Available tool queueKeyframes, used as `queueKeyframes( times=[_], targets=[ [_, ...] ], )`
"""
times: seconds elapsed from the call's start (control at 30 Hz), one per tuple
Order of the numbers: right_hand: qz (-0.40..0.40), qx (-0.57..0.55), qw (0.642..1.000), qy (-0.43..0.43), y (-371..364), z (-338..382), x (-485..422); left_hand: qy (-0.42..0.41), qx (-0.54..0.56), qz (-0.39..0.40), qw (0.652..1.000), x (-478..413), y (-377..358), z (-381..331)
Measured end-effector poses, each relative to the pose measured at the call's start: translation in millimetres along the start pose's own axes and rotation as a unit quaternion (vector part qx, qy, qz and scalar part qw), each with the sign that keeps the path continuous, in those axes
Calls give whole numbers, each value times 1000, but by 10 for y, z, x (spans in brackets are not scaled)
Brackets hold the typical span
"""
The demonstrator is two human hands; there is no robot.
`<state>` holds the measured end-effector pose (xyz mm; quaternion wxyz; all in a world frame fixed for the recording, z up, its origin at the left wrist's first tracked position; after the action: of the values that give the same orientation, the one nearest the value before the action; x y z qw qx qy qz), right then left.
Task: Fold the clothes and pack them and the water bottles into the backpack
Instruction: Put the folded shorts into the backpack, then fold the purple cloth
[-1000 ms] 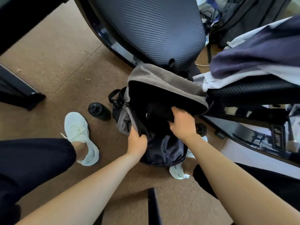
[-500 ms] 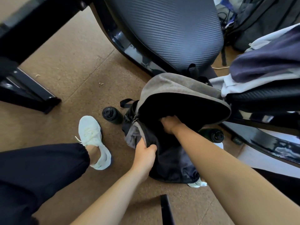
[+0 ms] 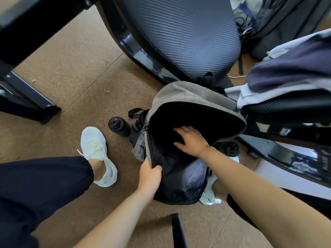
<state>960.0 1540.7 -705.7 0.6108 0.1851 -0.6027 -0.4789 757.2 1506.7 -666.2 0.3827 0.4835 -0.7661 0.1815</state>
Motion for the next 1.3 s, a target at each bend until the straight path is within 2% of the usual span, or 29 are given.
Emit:
queueKeyframes(
  times=[0.17, 0.3, 0.4, 0.47, 0.53, 0.63, 0.73, 0.8, 0.9, 1.0, 1.07, 1.2, 1.3],
  targets=[
    [-41, 40, 997, 52, 349, 157, 491, 35, 5, 5, 999, -59, -3, 118],
    [-63, 37, 995, 75, 750, 235, 935, 80, -35, -9, 996, -163, 63, 281],
    [-76, -17, 996, 41, 1148, 114, 1275, 105, -69, 1, 992, -164, 91, 265],
    [-108, -97, 989, -8, 1488, -57, 1498, 90, -76, -8, 993, -148, 93, 103],
    [-161, -204, 963, -66, 1845, -298, 1724, 46, -97, -44, 993, -152, 86, -203],
    [-256, -325, 900, -137, 2258, -729, 2090, -55, -118, -82, 988, -67, -105, -922],
    [-383, -380, 818, -200, 2549, -1181, 2493, -174, -134, -19, 975, 130, -616, -1687],
    [-465, -379, 766, -232, 2676, -1386, 2724, -249, -157, 17, 955, 332, -978, -2182],
    [-598, -312, 693, -253, 2869, -1496, 3085, -332, -188, 61, 922, 556, -1533, -2816],
    [-675, -228, 632, -305, 2946, -1603, 3350, -393, -195, 98, 893, 764, -2040, -3333],
    [-668, -221, 625, -337, 2948, -1726, 3369, -424, -210, 116, 873, 794, -2377, -3621],
    [-661, -241, 626, -337, 2931, -1825, 3305, -458, -248, 121, 845, 348, -2995, -3962],
    [-664, -241, 623, -338, 2919, -1833, 3308, -443, -292, 130, 838, 210, -3268, -4080]
  ],
)
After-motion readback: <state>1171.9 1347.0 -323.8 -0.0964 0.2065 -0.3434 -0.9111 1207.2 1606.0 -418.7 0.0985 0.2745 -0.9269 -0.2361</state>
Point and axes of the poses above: each hand's wrist, its own x-axis away from the middle knuckle, its own y-axis out of the back of the hand, z = x × y, the point moved 10 cm from there along -x, towards the middle knuckle, and after that the axes turned 6 degrees about -y, right-handed, at the moved point
